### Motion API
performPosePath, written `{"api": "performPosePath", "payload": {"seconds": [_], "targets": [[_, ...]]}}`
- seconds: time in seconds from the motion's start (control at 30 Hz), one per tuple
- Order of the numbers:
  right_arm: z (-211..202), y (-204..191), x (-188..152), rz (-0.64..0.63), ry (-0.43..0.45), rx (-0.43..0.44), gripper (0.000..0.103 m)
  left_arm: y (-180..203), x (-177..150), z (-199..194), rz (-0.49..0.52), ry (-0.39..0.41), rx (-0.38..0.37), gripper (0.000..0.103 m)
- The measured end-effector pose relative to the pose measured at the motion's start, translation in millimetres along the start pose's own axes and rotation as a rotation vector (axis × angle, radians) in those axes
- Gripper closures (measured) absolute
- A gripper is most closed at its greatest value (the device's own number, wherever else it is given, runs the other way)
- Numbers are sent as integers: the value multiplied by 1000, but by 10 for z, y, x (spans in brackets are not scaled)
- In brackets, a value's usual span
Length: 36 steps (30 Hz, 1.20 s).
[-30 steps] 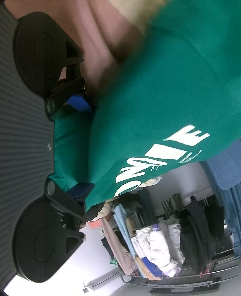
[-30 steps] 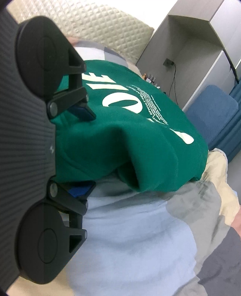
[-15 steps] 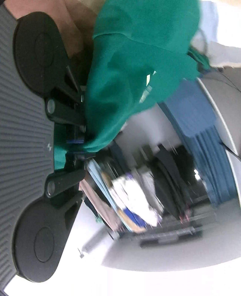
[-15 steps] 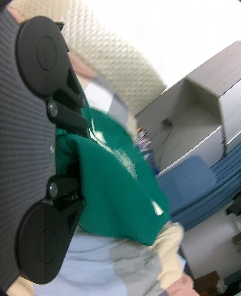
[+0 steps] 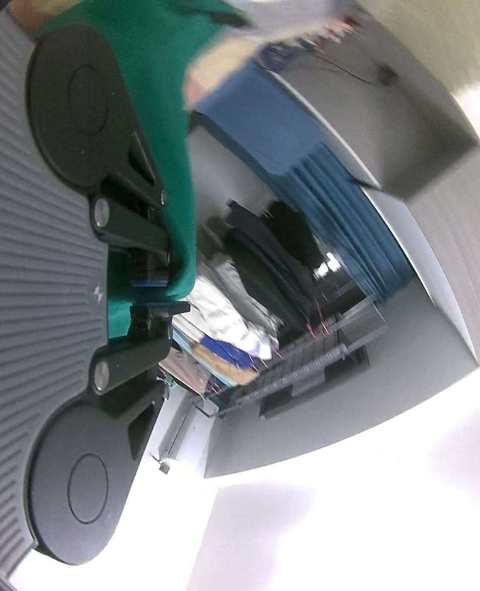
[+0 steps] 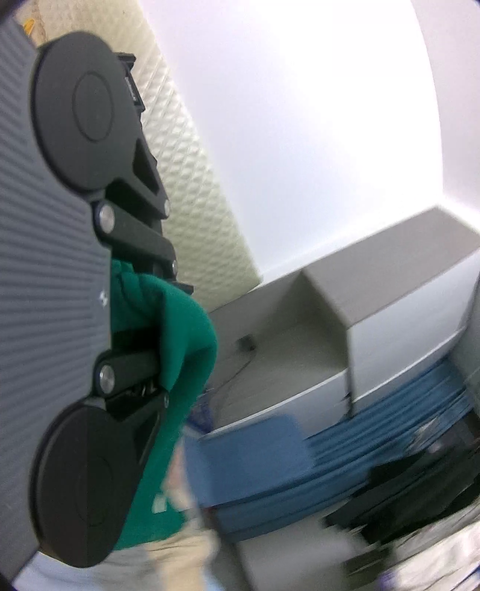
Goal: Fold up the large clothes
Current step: 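Raise the hoodie high with both tools to shake it out, then lower the hoodie onto the bed with both tools and open them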
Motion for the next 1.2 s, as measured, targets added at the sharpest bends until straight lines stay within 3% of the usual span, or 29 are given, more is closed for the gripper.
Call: {"api": "performPosePath", "payload": {"seconds": [0.23, 0.33, 0.47, 0.57, 0.67, 0.9, 1.07, 1.2], "targets": [[-150, -815, 1231, -124, 121, 70, 92, 1286, 1065, -190, 244, 75, -56, 95], [-161, -1053, 1761, -144, 158, 76, 92, 1753, 1477, -133, 283, 82, -60, 95], [-7, -1121, 2243, -197, 191, 72, 92, 2132, 1915, 75, 295, 91, -46, 95], [181, -1070, 2351, -282, 200, 12, 92, 2128, 2015, 326, 327, 82, 25, 95], [460, -730, 2209, -272, 137, -62, 92, 1778, 1906, 656, 311, 31, 115, 95], [1138, 430, 1396, -197, 13, -183, 92, 278, 1184, 1534, 305, -64, 296, 95], [1849, 1262, 848, -149, -67, -261, 92, -1040, 703, 2326, 265, -131, 406, 95], [2405, 2067, 215, -82, -135, -325, 92, -2211, 262, 2923, 201, -231, 486, 95]]}}
Point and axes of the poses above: each gripper's, at about its wrist camera, not at the fingertips, and z roughly the way its jaws point, y to its right, x to its top, the point moved 9 cm from there along z, roughly the way its jaws point, and after that the axes turned 5 degrees about x, right-handed, at the moved point
